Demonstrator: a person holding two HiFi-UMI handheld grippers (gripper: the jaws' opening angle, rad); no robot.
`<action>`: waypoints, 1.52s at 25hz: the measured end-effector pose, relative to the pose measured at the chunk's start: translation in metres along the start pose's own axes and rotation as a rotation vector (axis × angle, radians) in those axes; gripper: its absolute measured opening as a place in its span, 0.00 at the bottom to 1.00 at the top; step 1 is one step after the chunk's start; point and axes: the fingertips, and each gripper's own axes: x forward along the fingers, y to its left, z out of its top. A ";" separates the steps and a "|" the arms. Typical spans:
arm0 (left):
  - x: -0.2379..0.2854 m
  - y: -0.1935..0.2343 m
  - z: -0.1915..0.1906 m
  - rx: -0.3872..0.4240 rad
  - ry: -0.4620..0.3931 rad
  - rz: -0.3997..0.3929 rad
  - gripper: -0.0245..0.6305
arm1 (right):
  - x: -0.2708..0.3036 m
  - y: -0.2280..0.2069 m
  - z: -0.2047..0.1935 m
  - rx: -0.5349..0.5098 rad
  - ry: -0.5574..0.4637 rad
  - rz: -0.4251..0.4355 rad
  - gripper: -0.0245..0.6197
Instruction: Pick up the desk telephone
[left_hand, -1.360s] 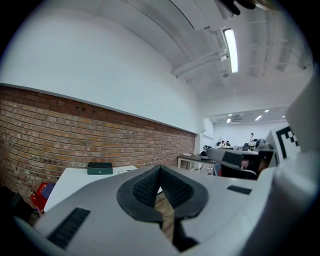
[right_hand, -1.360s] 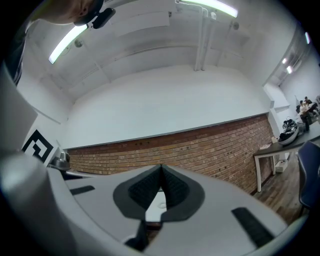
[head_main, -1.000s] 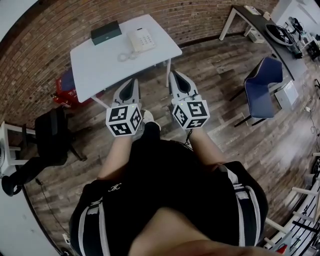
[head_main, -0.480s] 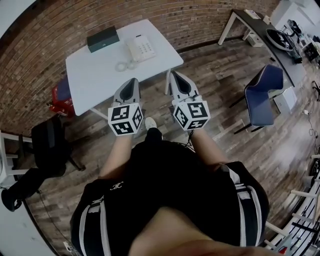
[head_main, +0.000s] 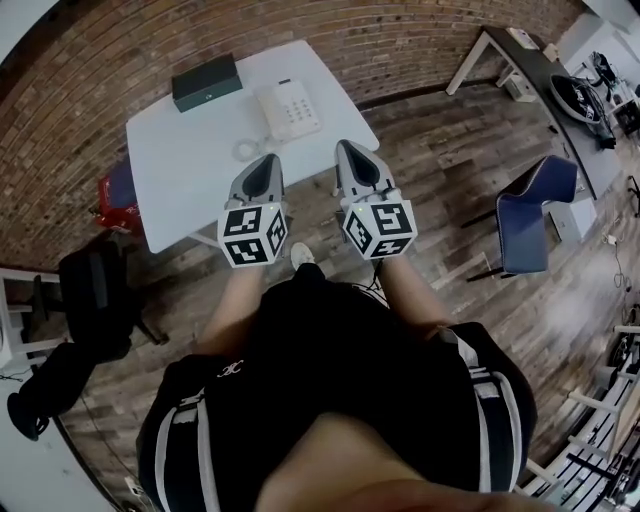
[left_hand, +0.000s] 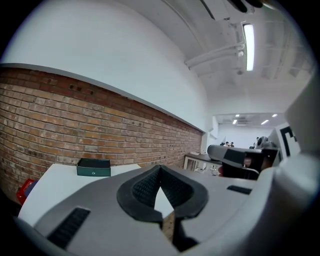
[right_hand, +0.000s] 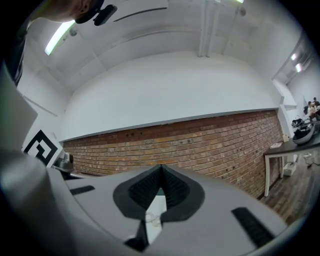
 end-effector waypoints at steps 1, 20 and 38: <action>0.008 0.005 0.001 -0.003 0.005 0.002 0.04 | 0.010 -0.002 -0.001 0.003 0.006 0.005 0.04; 0.151 0.112 0.017 -0.053 0.078 0.033 0.04 | 0.190 -0.049 -0.027 0.013 0.100 0.034 0.04; 0.204 0.165 -0.010 -0.111 0.194 0.115 0.04 | 0.270 -0.084 -0.085 0.019 0.275 0.086 0.04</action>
